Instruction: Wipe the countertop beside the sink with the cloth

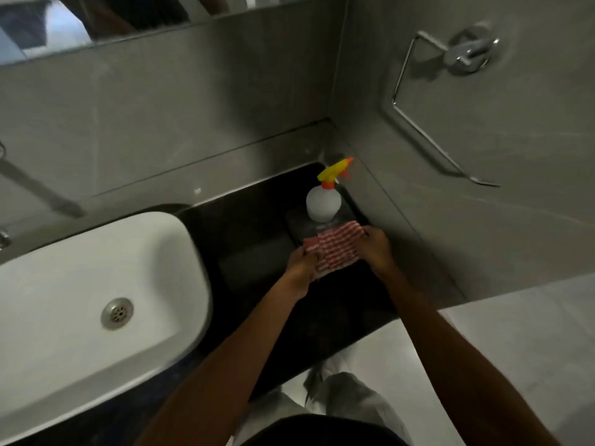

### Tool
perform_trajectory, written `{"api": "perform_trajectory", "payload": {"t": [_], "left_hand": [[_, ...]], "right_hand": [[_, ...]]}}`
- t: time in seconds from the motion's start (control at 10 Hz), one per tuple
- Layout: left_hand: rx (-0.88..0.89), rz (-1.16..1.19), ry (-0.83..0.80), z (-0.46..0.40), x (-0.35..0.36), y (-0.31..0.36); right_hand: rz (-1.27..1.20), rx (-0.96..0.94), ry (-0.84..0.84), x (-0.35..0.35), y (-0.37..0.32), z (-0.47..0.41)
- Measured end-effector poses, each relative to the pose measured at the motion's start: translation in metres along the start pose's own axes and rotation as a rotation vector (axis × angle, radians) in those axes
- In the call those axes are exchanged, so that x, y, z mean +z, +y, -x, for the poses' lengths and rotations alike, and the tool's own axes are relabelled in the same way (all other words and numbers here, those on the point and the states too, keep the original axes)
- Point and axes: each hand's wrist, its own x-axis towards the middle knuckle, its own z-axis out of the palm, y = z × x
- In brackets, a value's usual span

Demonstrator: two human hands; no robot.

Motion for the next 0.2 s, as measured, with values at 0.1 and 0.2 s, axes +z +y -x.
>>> {"api": "perform_trajectory", "payload": {"t": [0.1, 0.2], "left_hand": [[0.069, -0.191, 0.059, -0.0128, 0.0135, 0.0017], [0.228, -0.356, 0.273, -0.0078, 0.0050, -0.0024]], "right_hand": [[0.164, 0.016, -0.001, -0.0051, 0.0076, -0.0218], [0.252, -0.114, 0.070, -0.0039, 0.0144, -0.0200]]}}
